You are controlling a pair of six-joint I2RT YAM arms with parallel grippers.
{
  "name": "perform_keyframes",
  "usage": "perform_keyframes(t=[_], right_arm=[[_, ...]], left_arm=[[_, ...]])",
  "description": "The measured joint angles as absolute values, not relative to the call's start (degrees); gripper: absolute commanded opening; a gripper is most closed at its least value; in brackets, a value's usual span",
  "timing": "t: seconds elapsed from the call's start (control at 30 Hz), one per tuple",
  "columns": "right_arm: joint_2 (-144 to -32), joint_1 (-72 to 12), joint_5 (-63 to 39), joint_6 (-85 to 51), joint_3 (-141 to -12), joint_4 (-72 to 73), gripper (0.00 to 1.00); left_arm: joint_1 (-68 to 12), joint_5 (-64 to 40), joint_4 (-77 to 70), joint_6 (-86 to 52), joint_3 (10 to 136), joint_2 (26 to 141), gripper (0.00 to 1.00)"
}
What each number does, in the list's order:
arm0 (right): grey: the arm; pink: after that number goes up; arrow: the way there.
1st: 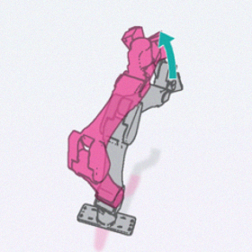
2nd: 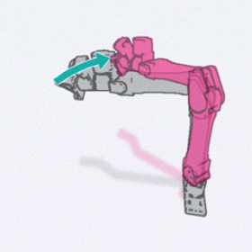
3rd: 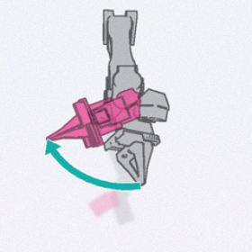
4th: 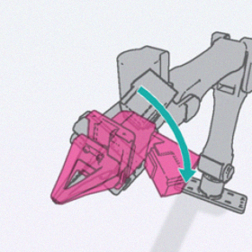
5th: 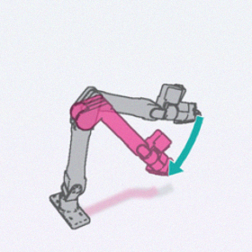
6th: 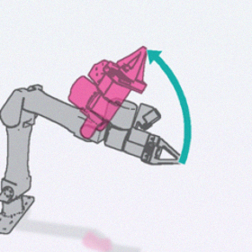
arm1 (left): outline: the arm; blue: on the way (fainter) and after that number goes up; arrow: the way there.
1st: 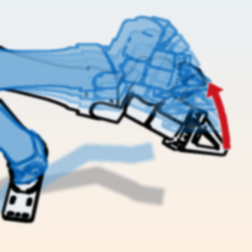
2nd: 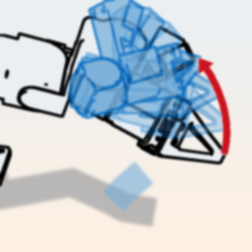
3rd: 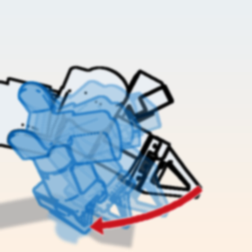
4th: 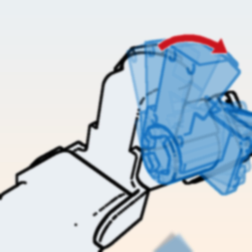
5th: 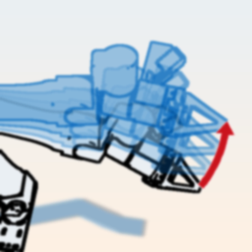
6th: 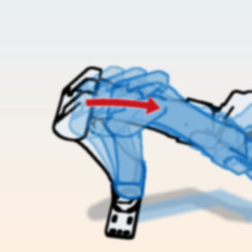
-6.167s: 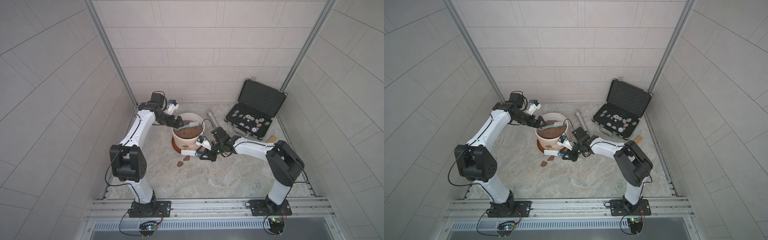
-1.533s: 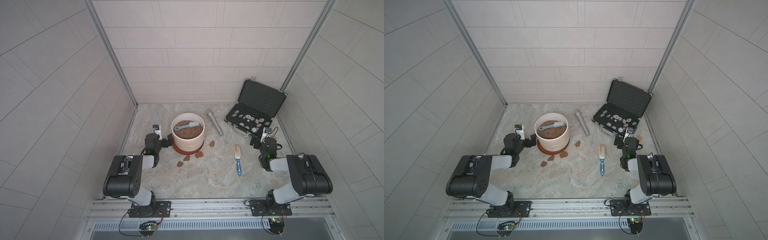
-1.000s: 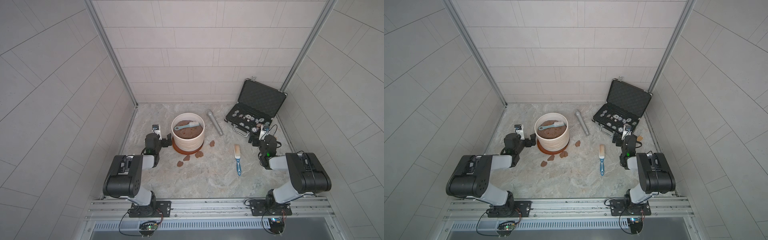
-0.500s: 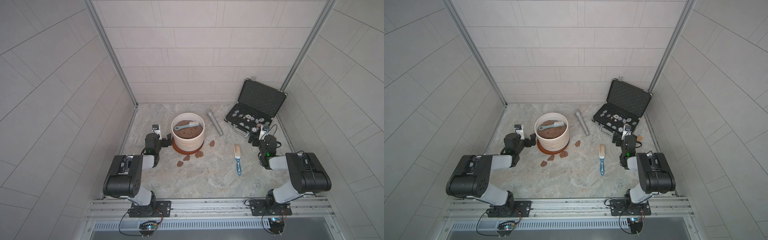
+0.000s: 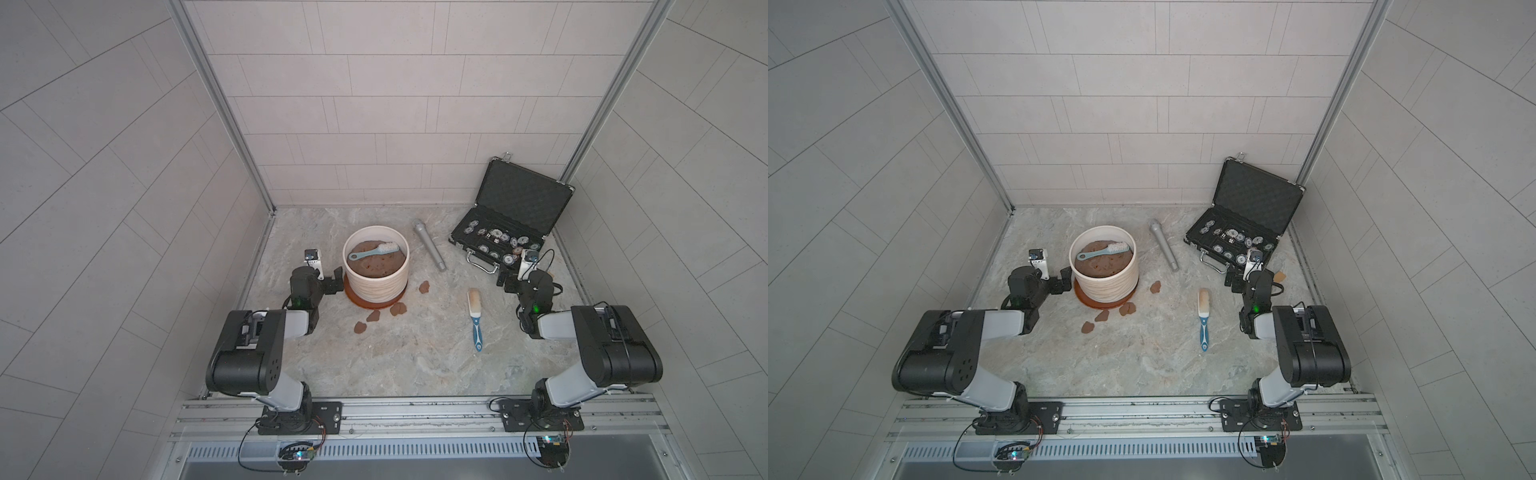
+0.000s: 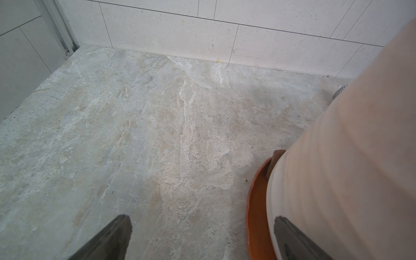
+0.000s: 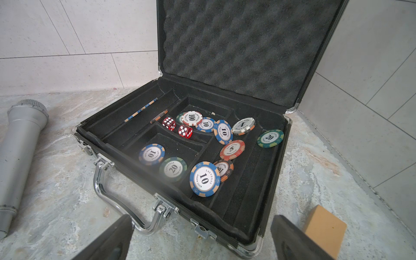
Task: Scrub the dried mud off the ceramic pot
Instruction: Reset both arms
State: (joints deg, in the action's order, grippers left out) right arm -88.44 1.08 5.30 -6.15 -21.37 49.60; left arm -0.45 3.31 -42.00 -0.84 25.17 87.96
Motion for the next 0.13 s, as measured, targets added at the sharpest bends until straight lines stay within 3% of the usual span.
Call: perform_keyframes(t=[0.13], right_arm=[[-88.4,1.1,5.3,-6.2,-21.4,49.6,1.00]], left_arm=[[-0.5,3.3,-42.0,-0.8,25.2,88.0,1.00]])
